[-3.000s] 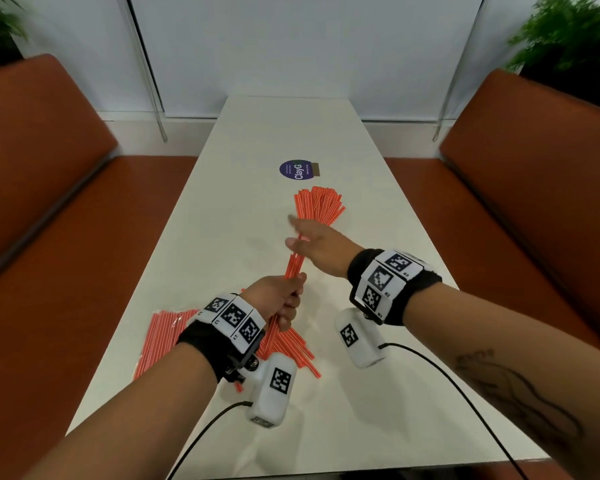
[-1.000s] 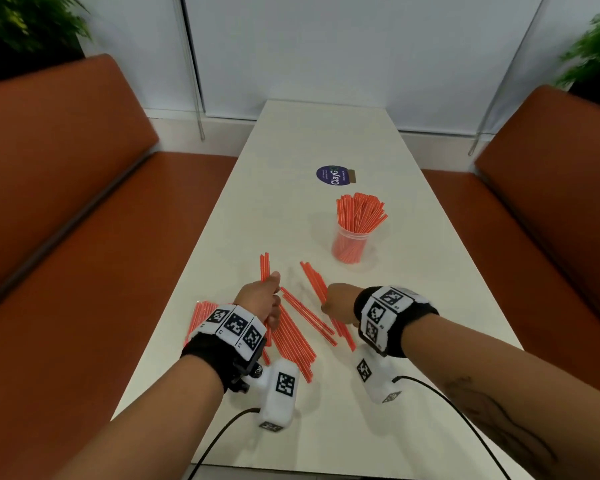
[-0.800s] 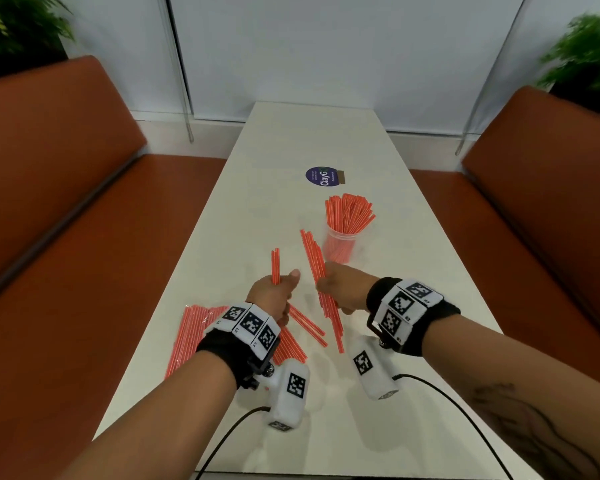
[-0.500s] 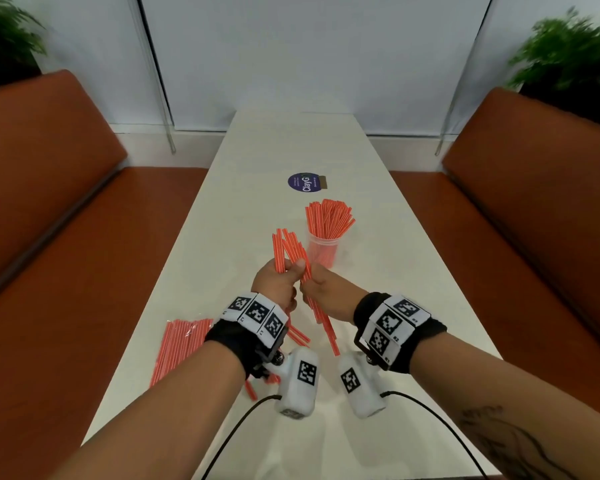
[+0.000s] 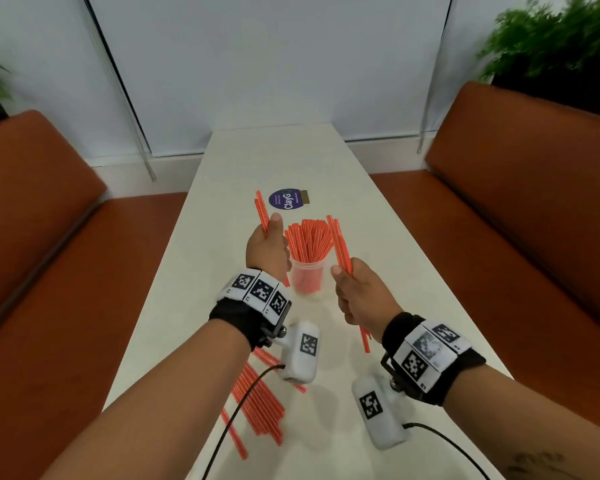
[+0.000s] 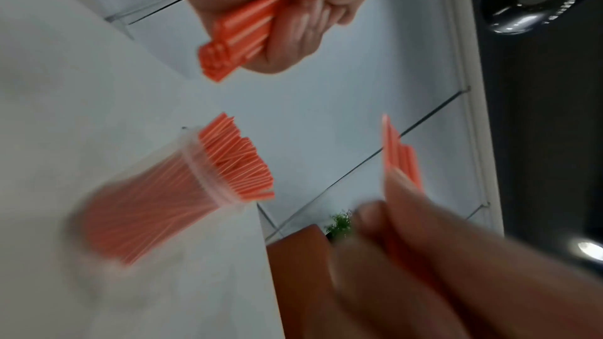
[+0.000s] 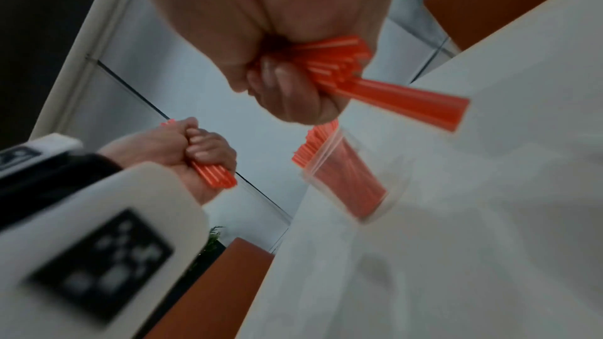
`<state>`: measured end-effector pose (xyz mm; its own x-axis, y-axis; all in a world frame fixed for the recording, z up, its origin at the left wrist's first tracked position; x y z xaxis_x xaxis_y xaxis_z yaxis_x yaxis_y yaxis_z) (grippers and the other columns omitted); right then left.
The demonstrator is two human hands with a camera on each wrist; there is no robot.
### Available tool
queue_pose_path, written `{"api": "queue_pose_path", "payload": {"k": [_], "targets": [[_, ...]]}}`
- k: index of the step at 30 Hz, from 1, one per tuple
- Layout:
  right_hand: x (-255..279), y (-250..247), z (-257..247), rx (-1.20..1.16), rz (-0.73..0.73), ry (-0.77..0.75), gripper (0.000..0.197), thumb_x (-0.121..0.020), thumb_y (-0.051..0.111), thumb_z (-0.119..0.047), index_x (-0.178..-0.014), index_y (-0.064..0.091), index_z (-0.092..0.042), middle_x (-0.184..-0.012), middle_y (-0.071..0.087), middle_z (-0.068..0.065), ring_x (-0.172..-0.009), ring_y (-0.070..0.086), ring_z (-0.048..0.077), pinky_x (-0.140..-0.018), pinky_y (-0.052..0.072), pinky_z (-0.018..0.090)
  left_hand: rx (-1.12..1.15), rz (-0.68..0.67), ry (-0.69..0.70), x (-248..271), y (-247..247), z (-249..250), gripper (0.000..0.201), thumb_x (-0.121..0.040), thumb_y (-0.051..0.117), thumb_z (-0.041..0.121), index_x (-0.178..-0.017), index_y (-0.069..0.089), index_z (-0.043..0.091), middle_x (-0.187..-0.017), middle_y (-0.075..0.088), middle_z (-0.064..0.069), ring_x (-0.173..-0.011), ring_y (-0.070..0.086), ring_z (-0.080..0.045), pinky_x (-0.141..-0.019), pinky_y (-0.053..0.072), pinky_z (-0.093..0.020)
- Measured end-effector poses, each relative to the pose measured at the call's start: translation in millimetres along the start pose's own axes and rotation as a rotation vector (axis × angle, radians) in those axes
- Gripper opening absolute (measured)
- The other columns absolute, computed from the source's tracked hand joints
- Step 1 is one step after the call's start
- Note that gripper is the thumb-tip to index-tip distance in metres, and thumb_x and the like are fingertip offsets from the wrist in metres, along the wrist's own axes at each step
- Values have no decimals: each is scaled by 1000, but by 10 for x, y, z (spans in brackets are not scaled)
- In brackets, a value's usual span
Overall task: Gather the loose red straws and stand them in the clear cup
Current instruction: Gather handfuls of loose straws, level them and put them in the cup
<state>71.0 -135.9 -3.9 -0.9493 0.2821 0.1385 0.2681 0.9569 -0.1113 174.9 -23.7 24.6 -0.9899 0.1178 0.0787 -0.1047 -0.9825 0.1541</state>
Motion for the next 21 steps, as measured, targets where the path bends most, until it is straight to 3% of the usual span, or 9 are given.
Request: {"api": "queue_pose_path", "payload": {"k": [3, 8, 9, 11, 12, 14, 17, 21], "targets": [[-29, -222, 83, 16, 82, -1, 28, -99, 39, -32, -76, 32, -17, -59, 29, -4, -42, 22, 6, -40, 21, 20, 73, -14, 129, -230, 218, 130, 32, -98, 38, 34, -68, 39, 22, -37, 35, 12, -32, 28, -2, -40, 25, -20], [-91, -457, 241, -6, 132, 32, 31, -99, 41, -31, -74, 29, -17, -58, 28, -4, -43, 21, 6, -40, 21, 21, -33, -28, 179, -491, 569, -27, 31, -99, 33, 33, -75, 43, 16, -58, 33, 2, -47, 35, -9, -51, 35, -24], [-107, -492, 269, -6, 133, 38, 31, -99, 41, -31, -74, 29, -17, -58, 28, -4, -42, 22, 6, -40, 21, 21, -120, -20, 192, -531, 597, -102, 30, -99, 33, 34, -80, 45, 14, -61, 39, 0, -53, 41, -12, -57, 42, -25], [-134, -557, 307, -3, 131, 51, 30, -99, 41, -32, -74, 29, -17, -57, 29, -5, -40, 22, 4, -39, 23, 20, -412, 12, 211, -631, 596, -290, 36, -97, 34, 39, -93, 53, 10, -82, 55, -9, -79, 54, -25, -85, 49, -31], [-145, -585, 323, -4, 132, 57, 30, -99, 41, -31, -75, 30, -17, -57, 29, -5, -39, 23, 3, -39, 23, 19, -610, 45, 212, -664, 576, -366, 41, -97, 34, 40, -100, 57, 6, -101, 57, -13, -98, 52, -30, -97, 42, -37], [-170, -637, 353, -16, 137, 64, 30, -99, 41, -31, -74, 31, -17, -56, 30, -5, -38, 23, 3, -39, 24, 19, -874, 88, 250, -679, 566, -445, 44, -96, 35, 39, -110, 59, 5, -130, 47, -10, -121, 39, -31, -105, 28, -40], [-198, -676, 395, -24, 138, 76, 29, -98, 41, -32, -75, 32, -17, -56, 31, -5, -38, 24, 3, -39, 24, 19, -1001, 116, 291, -646, 603, -472, 36, -93, 43, 38, -103, 66, 13, -145, 32, -1, -132, 27, -27, -109, 20, -41], [-218, -666, 382, -41, 127, 76, 30, -98, 41, -33, -75, 32, -17, -57, 30, -4, -40, 22, 5, -39, 23, 20, -1015, 150, 202, -612, 598, -481, 23, -80, 59, 33, -100, 65, 23, -151, 22, 3, -137, 21, -26, -112, 17, -42]]}}
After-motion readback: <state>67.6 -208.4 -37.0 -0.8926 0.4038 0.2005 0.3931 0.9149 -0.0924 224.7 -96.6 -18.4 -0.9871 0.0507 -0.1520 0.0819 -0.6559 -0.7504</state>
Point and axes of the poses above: each hand's wrist, its own x-axis away from the middle knuckle, its own y-axis out of the palm, z = x × y, the point moved 5 cm from there along -x, towards the middle knuckle
